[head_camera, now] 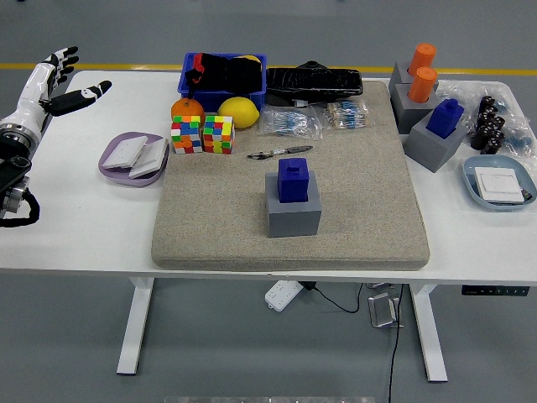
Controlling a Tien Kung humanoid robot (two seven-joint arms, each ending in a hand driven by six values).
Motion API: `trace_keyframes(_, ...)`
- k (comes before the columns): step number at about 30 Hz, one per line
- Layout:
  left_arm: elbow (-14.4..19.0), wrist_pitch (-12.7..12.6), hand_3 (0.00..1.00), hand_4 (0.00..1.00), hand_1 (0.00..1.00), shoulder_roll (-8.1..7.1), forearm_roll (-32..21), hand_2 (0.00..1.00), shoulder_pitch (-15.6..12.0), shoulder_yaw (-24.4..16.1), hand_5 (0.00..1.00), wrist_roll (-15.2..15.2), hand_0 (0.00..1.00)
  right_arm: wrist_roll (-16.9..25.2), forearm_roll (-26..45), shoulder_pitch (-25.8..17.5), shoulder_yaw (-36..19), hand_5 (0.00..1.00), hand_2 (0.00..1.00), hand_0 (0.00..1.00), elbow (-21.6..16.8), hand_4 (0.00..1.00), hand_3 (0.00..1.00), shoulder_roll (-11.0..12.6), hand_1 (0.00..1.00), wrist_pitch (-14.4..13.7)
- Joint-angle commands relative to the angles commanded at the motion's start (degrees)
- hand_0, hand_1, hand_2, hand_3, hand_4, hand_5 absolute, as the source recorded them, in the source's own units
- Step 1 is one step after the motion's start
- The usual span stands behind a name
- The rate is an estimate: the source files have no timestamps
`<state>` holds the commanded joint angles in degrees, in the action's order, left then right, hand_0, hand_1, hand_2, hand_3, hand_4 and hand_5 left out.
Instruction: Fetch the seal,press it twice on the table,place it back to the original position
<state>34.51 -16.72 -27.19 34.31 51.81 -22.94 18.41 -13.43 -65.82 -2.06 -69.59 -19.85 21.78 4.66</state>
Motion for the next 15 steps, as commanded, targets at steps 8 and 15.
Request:
trace_keyframes(8, 0.1, 0.0, 0.942, 0.868, 0.934, -0.04, 0.1, 0.936, 0.3, 0.0, 0.320, -0.1, 0.915, 0.0, 0.2, 0.4, 0.2, 0.350, 0.679, 0.771, 0.0, 0.698, 0.622, -0.2, 0.678, -0.1)
trace_keyframes(15, 0.1, 0.0, 0.939, 0.866, 0.934, -0.12, 0.1, 0.935, 0.6, 0.1, 0.315, -0.1, 0.915, 0.0, 0.2, 0.4, 0.0, 0.350, 0.679, 0.771, 0.0, 0.698, 0.621, 0.0, 0.677, 0.0)
